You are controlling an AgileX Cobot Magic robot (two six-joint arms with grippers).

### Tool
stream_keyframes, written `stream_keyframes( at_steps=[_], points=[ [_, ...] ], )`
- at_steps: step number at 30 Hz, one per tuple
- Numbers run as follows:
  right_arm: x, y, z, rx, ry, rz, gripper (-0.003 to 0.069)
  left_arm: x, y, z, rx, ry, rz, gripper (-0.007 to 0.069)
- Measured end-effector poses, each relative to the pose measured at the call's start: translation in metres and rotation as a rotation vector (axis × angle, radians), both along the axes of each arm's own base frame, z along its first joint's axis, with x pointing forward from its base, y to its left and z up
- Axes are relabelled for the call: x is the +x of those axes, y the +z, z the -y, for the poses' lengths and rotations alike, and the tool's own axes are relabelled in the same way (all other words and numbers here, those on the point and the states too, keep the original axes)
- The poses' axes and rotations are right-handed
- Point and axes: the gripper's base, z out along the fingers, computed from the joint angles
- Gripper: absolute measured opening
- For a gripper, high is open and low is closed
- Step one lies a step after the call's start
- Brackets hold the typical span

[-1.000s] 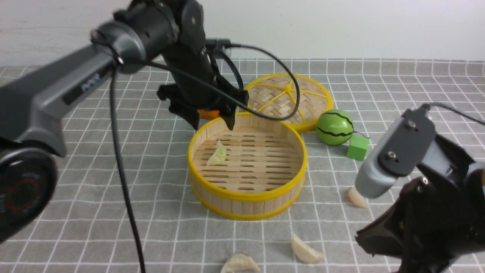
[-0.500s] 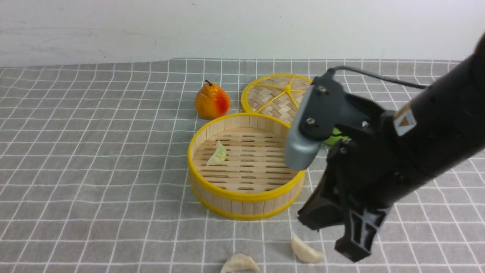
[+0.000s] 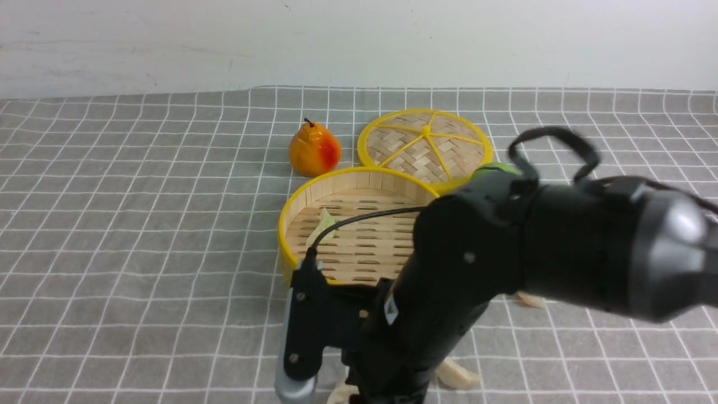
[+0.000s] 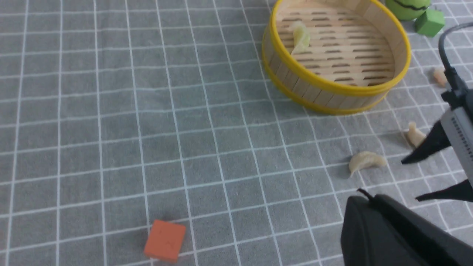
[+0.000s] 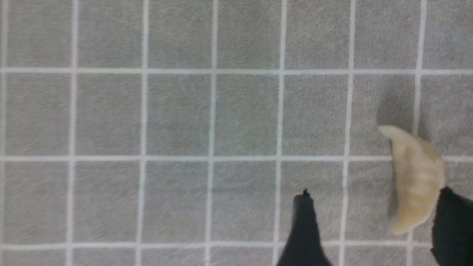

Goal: Put the dumplings into the steamer on the table with the grey tablecloth.
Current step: 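Reach for and grasp a dumpling lying on the table beside the steamer, then place the dumpling in the bamboo steamer basket with the right gripper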

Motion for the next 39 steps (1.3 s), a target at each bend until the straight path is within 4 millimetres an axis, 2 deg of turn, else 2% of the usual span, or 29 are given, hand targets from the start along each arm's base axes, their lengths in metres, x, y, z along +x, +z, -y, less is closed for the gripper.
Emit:
stream_keyframes(
  at_steps=[1,3,5,8,11,13,18,19,21,24,27,31,33,35,37,39],
  points=[
    [0.001,-0.001,-0.001,0.001,0.001,0.011,0.0476,0.000,-0.001,0.000,0.001,0.000,-0.002,-0.0014],
    [0.008,-0.018,-0.007,-0.012,0.006,0.046,0.0546,-0.005,-0.012,-0.001,-0.008,-0.007,-0.021,-0.0014],
    [0.015,-0.035,-0.011,-0.039,0.002,0.074,0.0570,-0.006,-0.020,0.001,-0.011,-0.015,-0.052,-0.0014],
    [0.023,-0.054,-0.013,-0.083,-0.018,0.095,0.0557,-0.006,-0.024,0.001,-0.011,-0.019,-0.077,-0.0014],
    [0.027,-0.063,-0.013,-0.114,-0.042,0.103,0.0524,-0.006,-0.026,0.001,-0.008,-0.020,-0.086,-0.0014],
    [0.030,-0.064,-0.014,-0.122,-0.083,0.110,0.0460,-0.006,-0.026,0.002,-0.007,-0.021,-0.089,-0.0014],
    [0.034,-0.063,-0.014,-0.154,-0.124,0.108,0.0217,-0.006,-0.026,0.002,0.009,-0.034,-0.084,-0.0014],
    [0.035,-0.061,-0.015,-0.165,-0.131,0.098,0.0176,-0.006,-0.026,0.002,0.011,-0.035,-0.083,-0.0014],
    [0.036,-0.054,-0.016,-0.202,-0.134,0.077,0.0174,-0.006,-0.026,0.002,0.017,-0.041,-0.081,-0.0014],
    [0.040,-0.030,-0.019,-0.254,-0.153,0.038,0.0177,-0.006,-0.026,0.002,0.023,-0.045,-0.079,-0.0014],
    [0.047,0.007,-0.025,-0.254,-0.199,0.031,0.0177,-0.006,-0.026,0.002,0.024,-0.047,-0.078,-0.0014],
    [0.069,0.055,-0.025,-0.118,-0.333,0.041,0.0177,-0.006,-0.026,0.002,0.025,-0.047,-0.078,-0.0014],
    [0.094,0.073,-0.014,-0.010,-0.462,0.032,0.0177,-0.006,-0.026,0.002,0.025,-0.047,-0.078,-0.0014],
    [0.115,0.079,-0.005,0.067,-0.569,0.021,0.0177,-0.006,-0.026,0.002,0.026,-0.049,-0.076,-0.0014],
    [0.145,0.070,0.007,0.142,-0.706,-0.004,0.0177,-0.006,-0.026,0.002,0.023,-0.050,-0.066,-0.0014],
    [0.158,0.061,0.012,0.168,-0.762,-0.011,0.0177,-0.005,-0.025,0.002,0.020,-0.050,-0.059,-0.0014]
  ],
)
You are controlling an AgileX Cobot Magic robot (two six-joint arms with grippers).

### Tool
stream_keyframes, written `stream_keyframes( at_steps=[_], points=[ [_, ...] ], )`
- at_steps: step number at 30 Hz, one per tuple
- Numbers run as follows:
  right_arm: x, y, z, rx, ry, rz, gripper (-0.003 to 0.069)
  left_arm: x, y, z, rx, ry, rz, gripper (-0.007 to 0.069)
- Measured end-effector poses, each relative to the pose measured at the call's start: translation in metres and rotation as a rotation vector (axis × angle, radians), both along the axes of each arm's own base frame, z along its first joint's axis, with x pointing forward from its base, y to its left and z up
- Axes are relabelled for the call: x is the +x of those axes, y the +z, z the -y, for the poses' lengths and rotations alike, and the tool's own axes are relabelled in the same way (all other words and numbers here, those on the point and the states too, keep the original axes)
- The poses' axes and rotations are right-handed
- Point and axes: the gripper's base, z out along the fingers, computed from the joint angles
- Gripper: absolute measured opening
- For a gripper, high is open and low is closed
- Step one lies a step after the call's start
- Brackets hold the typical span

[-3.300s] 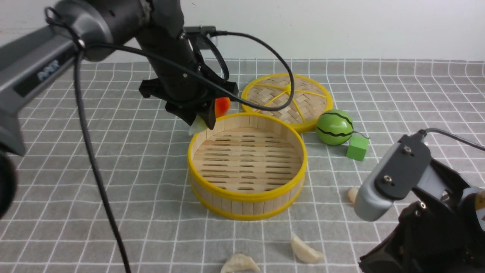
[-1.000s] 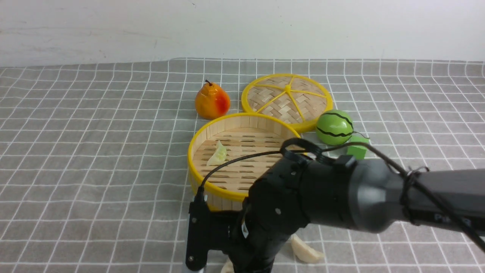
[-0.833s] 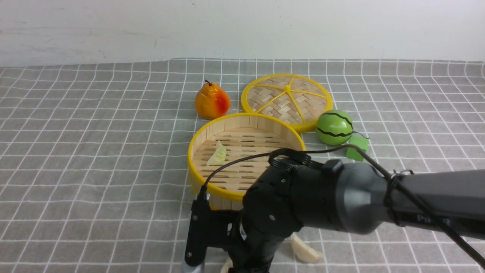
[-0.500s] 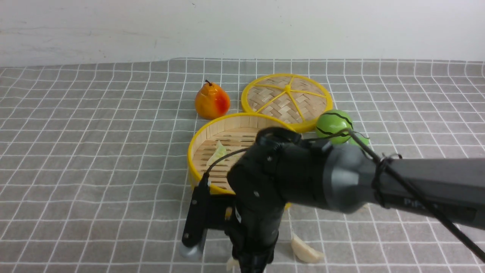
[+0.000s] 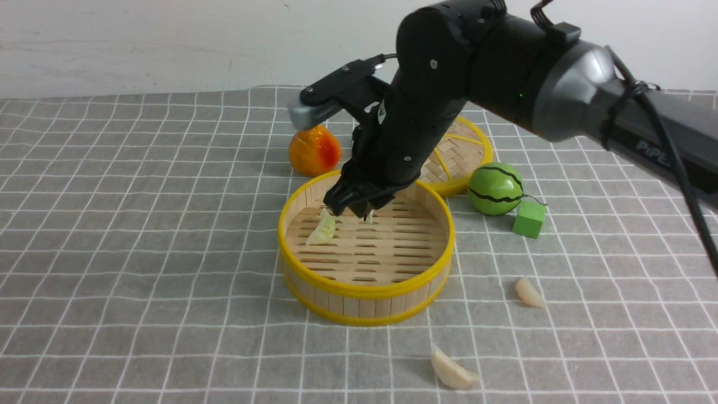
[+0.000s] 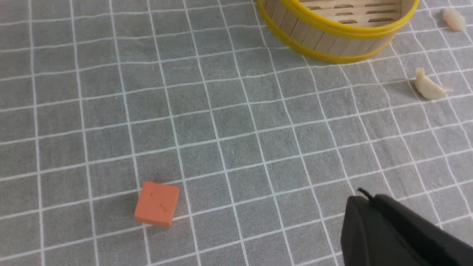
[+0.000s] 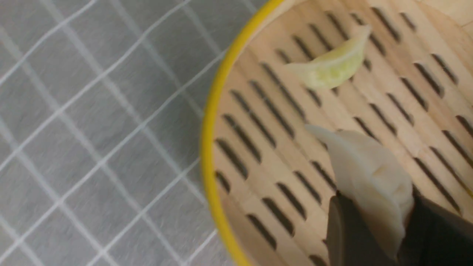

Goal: Put the dumplings into the steamer on the table with the grey tablecloth.
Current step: 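Place the dumpling in the bamboo steamer basket with the right gripper, then reach for and grasp a dumpling lying on the table beside the steamer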

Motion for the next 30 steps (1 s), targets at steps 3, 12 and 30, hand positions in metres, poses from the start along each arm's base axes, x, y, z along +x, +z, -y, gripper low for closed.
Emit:
stream_keyframes(
  at_steps=[3,12,30],
  points=[
    [0.020,-0.028,0.001,0.023,-0.075,-0.009,0.0177,0.001,0.001,0.000,-0.006,0.000,0.015,-0.0014],
    [0.046,-0.089,-0.003,-0.019,-0.219,0.005,0.0177,0.006,0.001,0.002,0.000,0.001,0.010,-0.0014],
    [0.021,0.022,0.000,0.036,-0.121,-0.068,0.0583,0.008,-0.001,0.003,0.010,0.002,0.001,-0.0014]
  ],
)
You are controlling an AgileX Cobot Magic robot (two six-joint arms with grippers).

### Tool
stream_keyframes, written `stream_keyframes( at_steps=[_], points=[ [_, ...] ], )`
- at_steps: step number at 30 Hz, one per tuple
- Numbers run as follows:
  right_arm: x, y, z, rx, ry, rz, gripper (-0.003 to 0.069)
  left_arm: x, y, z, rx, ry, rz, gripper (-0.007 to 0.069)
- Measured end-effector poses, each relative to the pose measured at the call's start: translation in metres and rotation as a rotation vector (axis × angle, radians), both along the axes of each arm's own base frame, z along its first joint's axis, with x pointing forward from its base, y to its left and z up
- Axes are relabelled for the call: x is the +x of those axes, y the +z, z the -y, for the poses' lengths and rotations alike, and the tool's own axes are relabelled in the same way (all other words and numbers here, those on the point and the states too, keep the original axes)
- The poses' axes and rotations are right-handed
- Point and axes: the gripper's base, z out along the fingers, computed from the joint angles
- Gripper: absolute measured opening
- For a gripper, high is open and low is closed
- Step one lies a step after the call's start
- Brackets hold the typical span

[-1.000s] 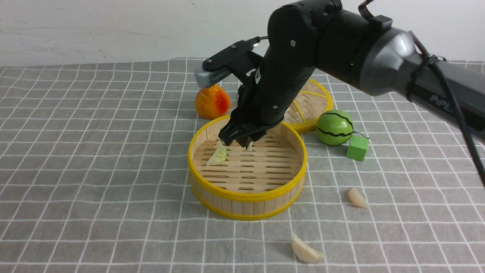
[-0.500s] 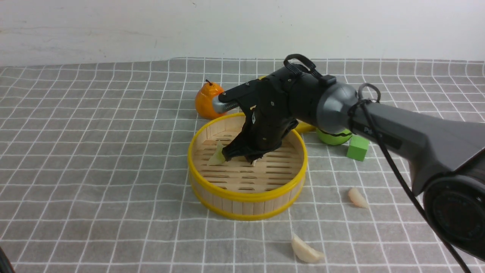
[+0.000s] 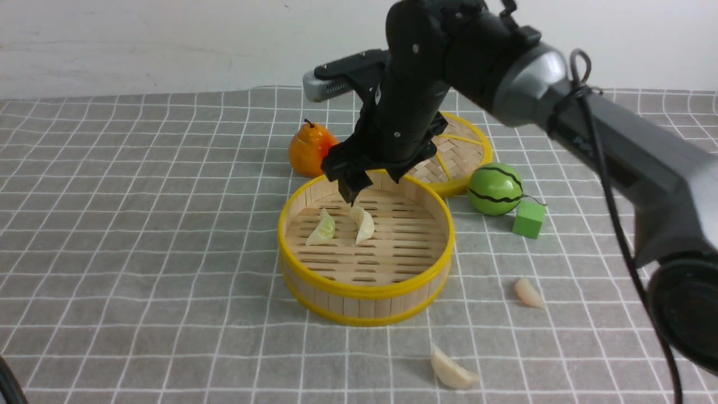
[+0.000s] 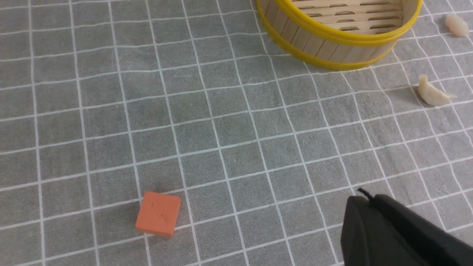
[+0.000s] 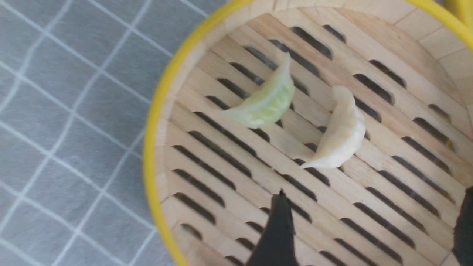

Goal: Put the dumplings into the steamer on the table with the grey tablecloth.
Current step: 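Reach for and grasp a dumpling lying on the table beside the steamer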

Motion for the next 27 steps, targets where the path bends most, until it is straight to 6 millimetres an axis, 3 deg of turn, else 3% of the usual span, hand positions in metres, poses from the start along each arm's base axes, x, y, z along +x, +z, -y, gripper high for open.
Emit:
stream_keyframes(
  at_steps=[4,7,10,13,16,18,27],
  points=[
    [-0.034,0.036,0.013,0.059,0.072,-0.011,0.0561,0.000,0.000,0.000,-0.004,-0.002,-0.002,-0.0013],
    [-0.068,0.047,0.034,0.030,0.101,-0.041,0.0540,0.000,0.000,0.001,-0.010,-0.005,-0.004,-0.0013],
    [-0.092,0.040,0.051,-0.011,0.102,-0.092,0.0530,-0.001,0.000,0.001,-0.014,-0.007,-0.006,-0.0013],
    [-0.121,0.011,0.071,-0.076,0.095,-0.200,0.0521,0.000,0.000,0.001,-0.016,-0.007,-0.003,-0.0012],
    [-0.132,-0.026,0.078,-0.098,0.052,-0.258,0.0520,0.000,0.001,0.002,-0.022,-0.007,0.011,-0.0012],
    [-0.134,-0.054,0.081,-0.106,0.016,-0.274,0.0520,0.001,0.002,0.002,-0.025,-0.007,0.017,-0.0012],
    [-0.113,-0.109,0.069,-0.100,-0.028,-0.250,0.0520,0.001,0.002,0.002,-0.024,-0.007,0.017,-0.0006]
  ],
)
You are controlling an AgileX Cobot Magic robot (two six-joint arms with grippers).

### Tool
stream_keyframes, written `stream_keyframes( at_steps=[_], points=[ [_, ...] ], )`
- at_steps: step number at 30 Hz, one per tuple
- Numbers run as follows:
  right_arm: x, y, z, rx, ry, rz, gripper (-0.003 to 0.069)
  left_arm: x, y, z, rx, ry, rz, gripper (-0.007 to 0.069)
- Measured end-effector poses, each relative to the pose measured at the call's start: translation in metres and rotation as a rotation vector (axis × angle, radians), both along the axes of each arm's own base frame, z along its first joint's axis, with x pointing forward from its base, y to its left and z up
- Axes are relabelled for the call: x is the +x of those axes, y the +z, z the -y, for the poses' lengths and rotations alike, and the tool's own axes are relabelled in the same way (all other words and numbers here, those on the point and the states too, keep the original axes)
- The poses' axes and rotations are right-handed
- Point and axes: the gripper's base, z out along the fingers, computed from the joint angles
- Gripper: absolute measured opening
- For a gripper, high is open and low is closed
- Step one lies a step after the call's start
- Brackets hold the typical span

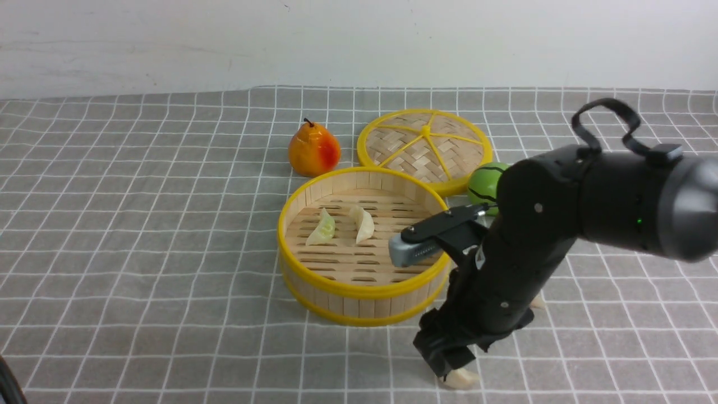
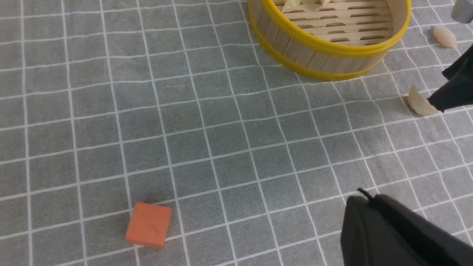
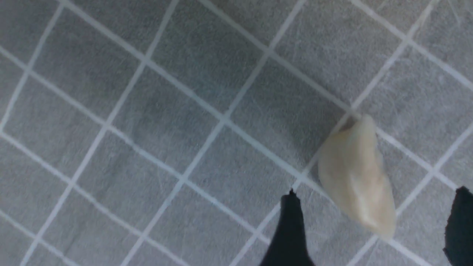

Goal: Put the dumplings into the steamer on the table with the grey tablecloth.
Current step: 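Reach for and grasp a dumpling lying on the table beside the steamer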

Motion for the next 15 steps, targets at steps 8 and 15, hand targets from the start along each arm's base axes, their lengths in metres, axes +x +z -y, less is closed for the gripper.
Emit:
stream_keyframes(
  at_steps=[8,15],
  points=[
    [0.011,-0.030,-0.004,-0.036,0.006,0.003,0.0503,0.000,0.000,0.000,0.026,-0.022,0.012,-0.0003],
    [0.012,-0.037,-0.006,-0.035,0.019,-0.006,0.0318,0.000,0.000,0.000,0.035,-0.030,0.016,-0.0003]
  ],
)
